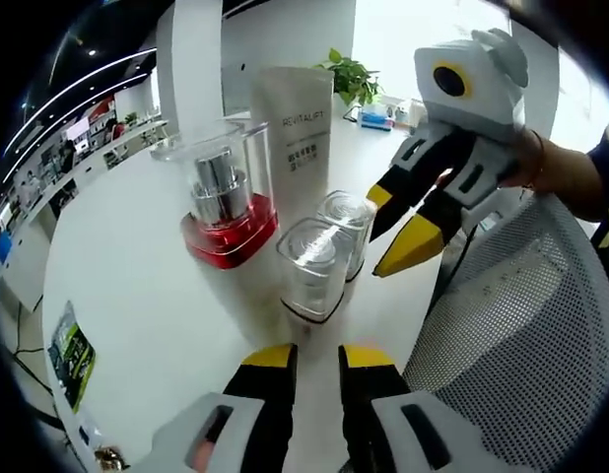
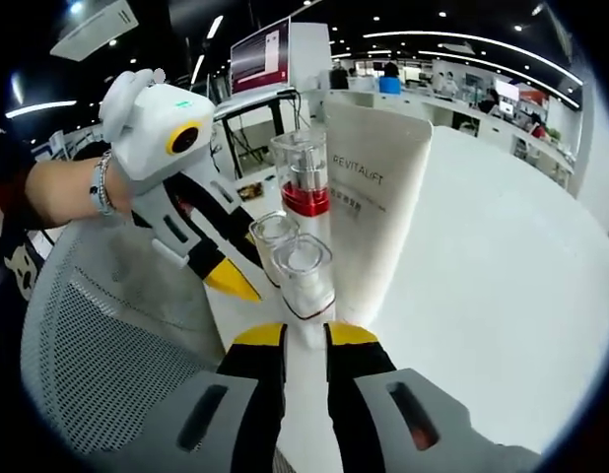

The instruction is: Arrange the skincare products in the storage area until every visible bottle or jar stands upright without overlapping.

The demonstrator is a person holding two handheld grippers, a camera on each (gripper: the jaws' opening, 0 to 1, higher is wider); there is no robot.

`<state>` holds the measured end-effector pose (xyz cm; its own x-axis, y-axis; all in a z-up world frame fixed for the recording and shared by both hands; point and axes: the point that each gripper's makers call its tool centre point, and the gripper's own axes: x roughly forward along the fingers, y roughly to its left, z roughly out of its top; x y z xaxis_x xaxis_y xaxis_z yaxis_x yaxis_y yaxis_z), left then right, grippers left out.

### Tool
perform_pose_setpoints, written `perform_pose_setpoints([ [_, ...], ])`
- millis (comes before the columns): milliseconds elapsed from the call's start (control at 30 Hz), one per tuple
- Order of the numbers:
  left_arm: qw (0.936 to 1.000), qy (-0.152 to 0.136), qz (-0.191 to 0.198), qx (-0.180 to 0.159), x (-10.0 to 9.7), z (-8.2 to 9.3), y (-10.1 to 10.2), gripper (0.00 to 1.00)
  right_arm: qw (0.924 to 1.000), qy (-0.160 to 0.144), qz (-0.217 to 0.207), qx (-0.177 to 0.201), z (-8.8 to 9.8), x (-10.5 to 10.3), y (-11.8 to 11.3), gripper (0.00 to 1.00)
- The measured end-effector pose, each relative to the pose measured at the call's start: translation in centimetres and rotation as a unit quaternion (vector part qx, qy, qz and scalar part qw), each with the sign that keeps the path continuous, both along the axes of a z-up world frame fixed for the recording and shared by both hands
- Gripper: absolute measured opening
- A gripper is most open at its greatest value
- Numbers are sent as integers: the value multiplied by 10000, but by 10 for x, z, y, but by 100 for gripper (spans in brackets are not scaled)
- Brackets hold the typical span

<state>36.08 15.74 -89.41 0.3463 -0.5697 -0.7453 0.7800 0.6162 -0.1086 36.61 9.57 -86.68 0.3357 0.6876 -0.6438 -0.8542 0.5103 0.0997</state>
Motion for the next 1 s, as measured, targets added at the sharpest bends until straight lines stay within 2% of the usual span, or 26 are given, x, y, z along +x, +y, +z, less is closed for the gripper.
perform_pose_setpoints([
  [133, 9997, 229, -10, 28, -6, 1, 9, 18, 10000, -40, -30, 22, 7, -6, -5, 15],
  [233, 9996, 258, 111, -103, -6, 11, 17, 18, 9998, -176, 6, 109, 19, -11, -3, 15],
  [367, 9984, 46, 390, -411, -1, 36, 28, 18, 9983, -423, 225, 324, 37, -22, 10, 14],
  [600, 9927, -379, 928, -670, -5, 67, 54, 19, 9915, -686, 694, 860, 70, -45, 43, 13],
  [667, 9891, -483, 1113, -830, -6, 75, 59, 19, 9881, -812, 808, 1024, 81, -49, 54, 13],
  [767, 9799, -676, 1559, -1045, -5, 90, 77, 19, 9826, -968, 901, 1301, 98, -53, 69, 16],
  [867, 9682, -949, 2051, -1070, 0, 101, 99, 19, 9749, -1290, 949, 1547, 117, -52, 90, 17],
  [1000, 9533, -1241, 2556, -1023, 8, 112, 129, 19, 9718, -1399, 843, 1700, 135, -42, 119, 18],
])
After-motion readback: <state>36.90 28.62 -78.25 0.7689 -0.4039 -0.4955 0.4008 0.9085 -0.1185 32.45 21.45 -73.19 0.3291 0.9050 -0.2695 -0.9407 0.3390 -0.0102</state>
